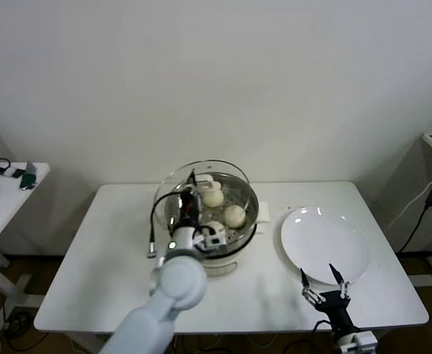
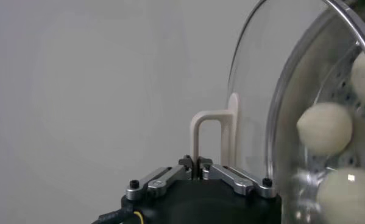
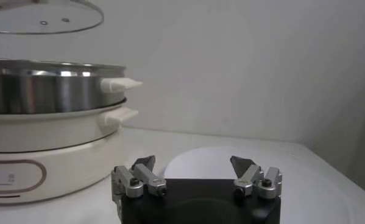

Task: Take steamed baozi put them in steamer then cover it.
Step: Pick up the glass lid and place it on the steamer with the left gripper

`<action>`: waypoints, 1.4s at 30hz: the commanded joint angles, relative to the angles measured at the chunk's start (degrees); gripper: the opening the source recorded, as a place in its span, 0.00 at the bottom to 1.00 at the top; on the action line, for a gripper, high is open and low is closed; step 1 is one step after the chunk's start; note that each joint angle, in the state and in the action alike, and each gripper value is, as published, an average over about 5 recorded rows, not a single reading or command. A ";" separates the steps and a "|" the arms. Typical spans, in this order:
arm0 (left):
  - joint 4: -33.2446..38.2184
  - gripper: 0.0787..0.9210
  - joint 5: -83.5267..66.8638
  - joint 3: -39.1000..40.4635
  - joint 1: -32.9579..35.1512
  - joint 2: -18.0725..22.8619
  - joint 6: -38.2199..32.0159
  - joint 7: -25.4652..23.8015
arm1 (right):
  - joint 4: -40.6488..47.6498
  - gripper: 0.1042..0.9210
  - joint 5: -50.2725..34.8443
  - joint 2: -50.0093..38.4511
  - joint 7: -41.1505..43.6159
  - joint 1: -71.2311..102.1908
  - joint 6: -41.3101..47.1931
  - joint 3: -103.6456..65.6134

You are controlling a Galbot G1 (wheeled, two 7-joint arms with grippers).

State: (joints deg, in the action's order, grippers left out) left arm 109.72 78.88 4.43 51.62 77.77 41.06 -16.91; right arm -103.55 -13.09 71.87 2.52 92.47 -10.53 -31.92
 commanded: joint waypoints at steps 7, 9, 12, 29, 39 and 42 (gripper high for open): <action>-9.13 0.07 11.06 2.78 -0.17 10.39 -1.00 0.24 | 1.30 0.88 -0.06 0.04 0.11 -0.09 -0.79 -0.12; -9.40 0.07 10.90 2.53 0.25 9.86 -1.21 0.62 | 1.37 0.88 -0.07 0.05 0.11 -0.02 -0.90 -0.13; -9.74 0.07 10.61 2.16 0.71 9.01 -1.44 1.11 | 1.43 0.88 -0.07 0.06 0.11 0.11 -0.99 -0.14; -11.33 0.07 9.36 0.90 0.94 6.21 -1.93 3.13 | 0.28 0.88 0.18 0.27 0.31 0.82 -0.87 -0.56; -12.48 0.07 7.79 0.82 0.48 6.34 -1.79 4.16 | 0.17 0.88 0.34 0.59 0.43 0.96 -0.90 -0.46; -12.90 0.07 7.44 0.83 0.48 6.80 -1.76 4.53 | 0.20 0.88 0.38 0.67 0.47 0.99 -0.91 -0.45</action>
State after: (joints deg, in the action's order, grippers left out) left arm 97.56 87.01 5.24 52.06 84.12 39.22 -13.06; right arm -103.38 -12.77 72.48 2.94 93.44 -11.42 -32.40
